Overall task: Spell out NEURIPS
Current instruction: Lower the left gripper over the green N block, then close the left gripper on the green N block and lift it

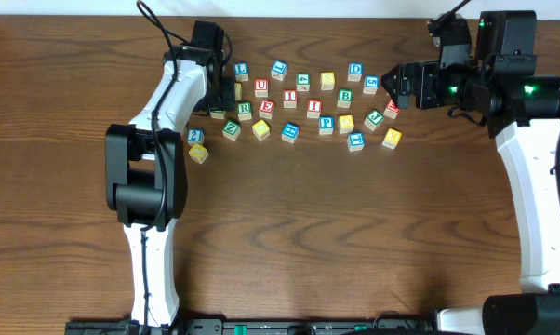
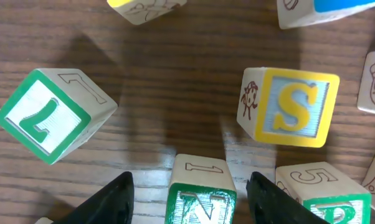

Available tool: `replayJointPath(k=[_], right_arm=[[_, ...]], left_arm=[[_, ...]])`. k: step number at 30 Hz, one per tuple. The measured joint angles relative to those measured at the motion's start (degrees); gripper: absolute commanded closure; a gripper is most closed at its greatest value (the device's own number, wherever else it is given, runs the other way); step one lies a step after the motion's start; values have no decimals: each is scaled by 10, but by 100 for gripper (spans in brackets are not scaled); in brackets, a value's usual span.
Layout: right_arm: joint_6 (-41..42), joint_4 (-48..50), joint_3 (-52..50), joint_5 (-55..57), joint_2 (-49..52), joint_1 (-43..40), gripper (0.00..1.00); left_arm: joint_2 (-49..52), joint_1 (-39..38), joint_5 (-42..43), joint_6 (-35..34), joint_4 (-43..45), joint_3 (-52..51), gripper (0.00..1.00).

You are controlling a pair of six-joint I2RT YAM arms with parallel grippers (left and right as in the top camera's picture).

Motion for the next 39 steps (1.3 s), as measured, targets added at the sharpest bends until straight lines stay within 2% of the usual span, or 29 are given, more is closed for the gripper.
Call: replayJointPath(k=[25,28,39], right_arm=[[0,0,0,0,0,0,1],[0,0,0,0,0,0,1],[0,0,0,0,0,0,1]], left_arm=[[7,-15,0,0,16,-21,51],[7,-15,0,1,18,-26,63],[7,-15,0,2,12,-28,64]])
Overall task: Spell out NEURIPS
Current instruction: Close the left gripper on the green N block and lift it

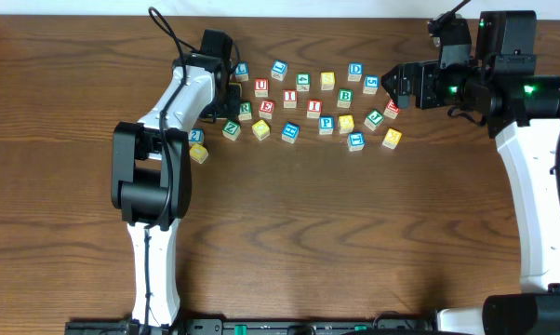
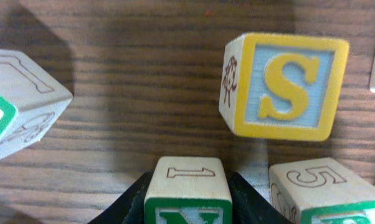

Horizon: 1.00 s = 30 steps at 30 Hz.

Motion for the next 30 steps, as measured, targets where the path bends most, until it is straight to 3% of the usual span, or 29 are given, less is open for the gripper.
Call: replayJointPath(k=[8,15,17,19,21,23,30], right_arm=[[0,0,0,0,0,0,1],[0,0,0,0,0,0,1],[0,0,0,0,0,0,1],[0,0,0,0,0,0,1],[0,0,0,0,0,0,1],[0,0,0,0,0,0,1],[0,0,0,0,0,0,1]], left_arm=[[-28,0,0,-7,-28,2,65],[-172,0,0,-26,-56,6,65],[-205,0,0,-29,-56,16,62],[-218,0,0,-31,-54,23,53],[-216,0,0,-35,-50,23,42],[-194,0,0,-38,-42,22,39],[-85,0,0,-39,-17,14,39]])
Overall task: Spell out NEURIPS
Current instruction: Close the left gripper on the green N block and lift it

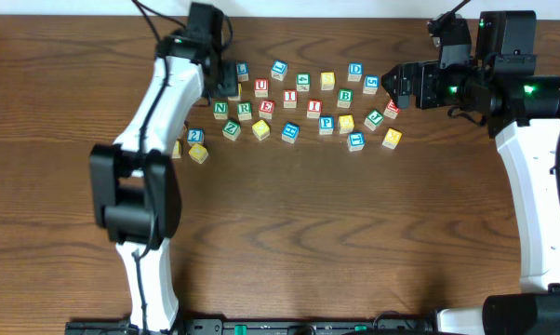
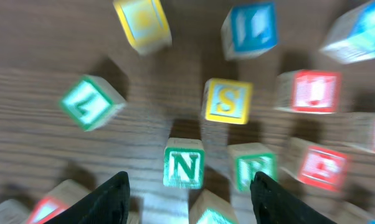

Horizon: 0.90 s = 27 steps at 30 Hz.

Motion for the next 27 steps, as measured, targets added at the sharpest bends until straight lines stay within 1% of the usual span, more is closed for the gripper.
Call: replayJointPath(k=[6,10,13,20,21,23,27], right_arm=[[0,0,0,0,0,0,1],[0,0,0,0,0,0,1],[0,0,0,0,0,0,1],[0,0,0,0,0,0,1],[0,0,0,0,0,0,1],[0,0,0,0,0,0,1],[0,0,0,0,0,0,1]], left_arm=[[46,0,0,0,12,-6,40],[49,0,0,0,16,-6,46],[56,0,0,-1,16,-6,54],[76,0,0,0,16,-6,57],[76,0,0,0,16,-6,59],[76,0,0,0,16,-6,61],[76,0,0,-1,17,-6,72]])
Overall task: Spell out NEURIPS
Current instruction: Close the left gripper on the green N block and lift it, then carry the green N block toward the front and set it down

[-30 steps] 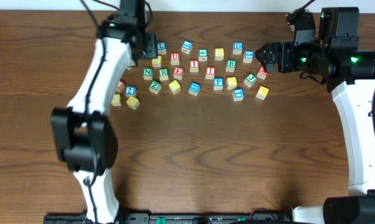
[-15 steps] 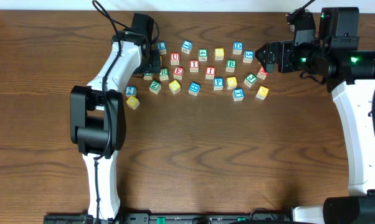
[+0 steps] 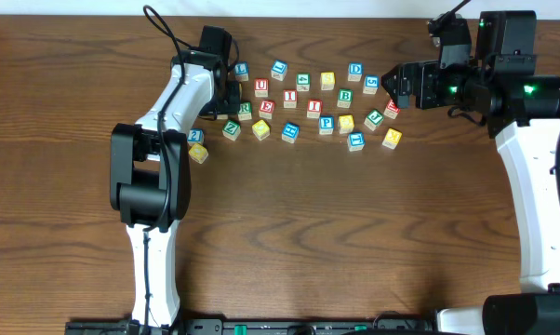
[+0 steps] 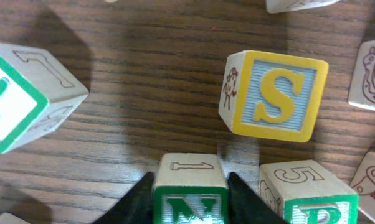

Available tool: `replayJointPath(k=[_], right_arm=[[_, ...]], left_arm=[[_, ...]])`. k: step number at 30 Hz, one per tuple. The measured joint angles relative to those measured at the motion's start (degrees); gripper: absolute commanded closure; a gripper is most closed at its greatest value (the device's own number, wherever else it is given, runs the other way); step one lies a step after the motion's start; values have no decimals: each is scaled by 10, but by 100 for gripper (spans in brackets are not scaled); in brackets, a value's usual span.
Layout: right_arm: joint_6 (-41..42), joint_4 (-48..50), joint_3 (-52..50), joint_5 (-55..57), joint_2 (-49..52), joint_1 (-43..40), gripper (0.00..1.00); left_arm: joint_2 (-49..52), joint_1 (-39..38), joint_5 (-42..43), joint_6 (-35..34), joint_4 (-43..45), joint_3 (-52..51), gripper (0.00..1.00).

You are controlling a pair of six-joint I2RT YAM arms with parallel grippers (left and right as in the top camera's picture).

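My left gripper (image 4: 189, 208) is down on the table with its fingers pressed against both sides of the green N block (image 4: 189, 199); in the overhead view this gripper (image 3: 221, 100) covers that block. The yellow S block (image 4: 276, 94) lies just beyond, apart from it. A green R block (image 4: 312, 202) sits right beside the N. In the overhead view the green R (image 3: 245, 109), red E (image 3: 266, 107), red U (image 3: 261, 87), red I (image 3: 289, 98) and P (image 3: 326, 122) lie among the spread blocks. My right gripper (image 3: 390, 88) hovers open at the spread's right end.
A green block (image 4: 25, 93) lies tilted to the left of the N. Several more letter blocks are scattered across the table's far middle, from a yellow one (image 3: 198, 154) at the left to another (image 3: 392, 138) at the right. The wooden table (image 3: 308, 233) stretches towards the front.
My left gripper was raised and open above the N block, which stood on the table beside the R. Now it is low again with its fingers shut against the N's sides.
My left gripper first stood open around the N block on the table. Then it was shut on the N. Then it was lifted and open, with the N left beside the R. Now it grips the N again. The right arm has stayed still.
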Motion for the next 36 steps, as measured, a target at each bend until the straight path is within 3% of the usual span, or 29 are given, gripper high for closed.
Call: replayJointPath(k=[4,19,29,36], right_arm=[[0,0,0,0,0,0,1],[0,0,0,0,0,0,1],[0,0,0,0,0,0,1],[0,0,0,0,0,0,1]], left_arm=[[0,0,0,0,2,0,76],[-33,0,0,0,-36,0,76],[-251,-8,0,-63,-176,3,76],[-266,-60,0,-104,-254,-21,77]])
